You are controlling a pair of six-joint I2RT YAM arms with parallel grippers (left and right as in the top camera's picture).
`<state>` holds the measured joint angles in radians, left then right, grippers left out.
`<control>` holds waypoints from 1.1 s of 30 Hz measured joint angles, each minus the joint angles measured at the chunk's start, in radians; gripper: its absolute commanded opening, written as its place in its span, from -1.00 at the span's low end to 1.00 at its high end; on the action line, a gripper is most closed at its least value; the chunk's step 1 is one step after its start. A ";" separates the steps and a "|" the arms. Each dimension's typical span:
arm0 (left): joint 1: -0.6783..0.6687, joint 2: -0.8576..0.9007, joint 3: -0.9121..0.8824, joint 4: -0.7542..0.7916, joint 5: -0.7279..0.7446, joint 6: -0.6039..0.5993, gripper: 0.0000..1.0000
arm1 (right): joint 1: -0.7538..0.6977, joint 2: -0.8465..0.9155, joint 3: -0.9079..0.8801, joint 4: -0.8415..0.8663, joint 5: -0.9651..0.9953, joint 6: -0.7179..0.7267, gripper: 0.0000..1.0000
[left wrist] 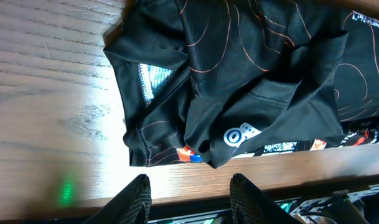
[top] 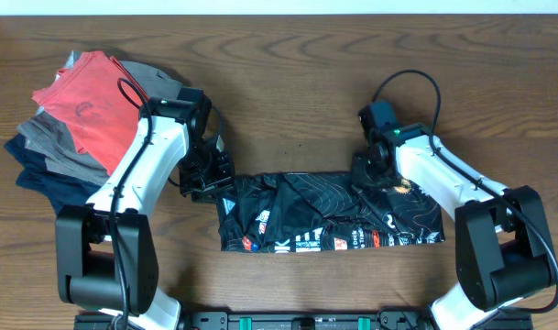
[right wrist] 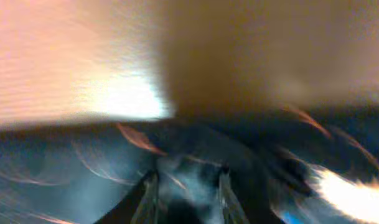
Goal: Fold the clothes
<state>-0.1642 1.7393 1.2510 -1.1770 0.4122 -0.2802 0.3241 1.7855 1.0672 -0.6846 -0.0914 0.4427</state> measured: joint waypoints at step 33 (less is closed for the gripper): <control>0.000 0.000 0.000 0.024 0.000 0.000 -0.13 | 0.000 -0.188 -0.143 -0.175 0.124 -0.121 -0.28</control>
<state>-0.1642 1.7393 1.2507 -1.1534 0.4126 -0.2802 0.3241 1.5974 0.9241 -0.8600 0.0330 0.3222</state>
